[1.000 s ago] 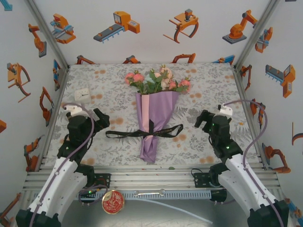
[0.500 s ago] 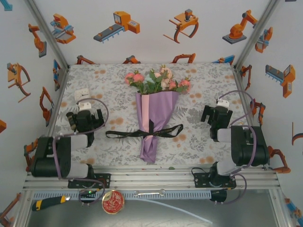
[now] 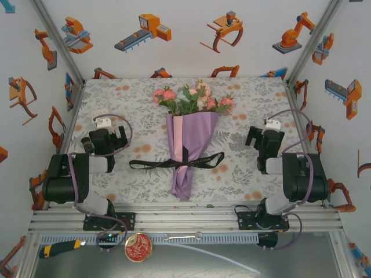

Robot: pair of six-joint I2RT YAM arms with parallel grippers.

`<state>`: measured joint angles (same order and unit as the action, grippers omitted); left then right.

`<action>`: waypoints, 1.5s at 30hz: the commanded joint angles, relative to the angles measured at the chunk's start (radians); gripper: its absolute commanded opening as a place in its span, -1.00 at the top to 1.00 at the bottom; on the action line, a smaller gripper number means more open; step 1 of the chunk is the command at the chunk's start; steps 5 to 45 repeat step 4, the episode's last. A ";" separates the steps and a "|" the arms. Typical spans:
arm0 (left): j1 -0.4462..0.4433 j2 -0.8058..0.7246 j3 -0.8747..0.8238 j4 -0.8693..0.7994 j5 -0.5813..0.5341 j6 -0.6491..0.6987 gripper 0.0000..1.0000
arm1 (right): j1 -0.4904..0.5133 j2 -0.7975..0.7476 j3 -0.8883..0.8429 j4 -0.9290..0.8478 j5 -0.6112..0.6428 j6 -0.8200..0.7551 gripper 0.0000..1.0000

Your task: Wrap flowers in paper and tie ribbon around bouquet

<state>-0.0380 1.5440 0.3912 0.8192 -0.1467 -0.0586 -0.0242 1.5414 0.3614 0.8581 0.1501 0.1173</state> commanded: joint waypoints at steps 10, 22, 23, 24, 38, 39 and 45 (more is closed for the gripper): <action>0.004 -0.004 0.016 0.013 0.018 0.013 -0.94 | -0.008 -0.004 -0.013 0.068 0.000 -0.015 -0.99; 0.004 -0.004 0.016 0.013 0.018 0.013 -0.94 | -0.008 -0.004 -0.013 0.068 0.000 -0.015 -0.99; 0.004 -0.004 0.016 0.013 0.018 0.013 -0.94 | -0.008 -0.004 -0.013 0.068 0.000 -0.015 -0.99; 0.004 -0.004 0.016 0.013 0.018 0.013 -0.94 | -0.008 -0.004 -0.013 0.068 0.000 -0.015 -0.99; 0.004 -0.004 0.016 0.013 0.018 0.013 -0.94 | -0.008 -0.004 -0.013 0.068 0.000 -0.015 -0.99; 0.004 -0.004 0.016 0.013 0.018 0.013 -0.94 | -0.008 -0.004 -0.013 0.068 0.000 -0.015 -0.99; 0.004 -0.004 0.016 0.013 0.018 0.013 -0.94 | -0.008 -0.004 -0.013 0.068 0.000 -0.015 -0.99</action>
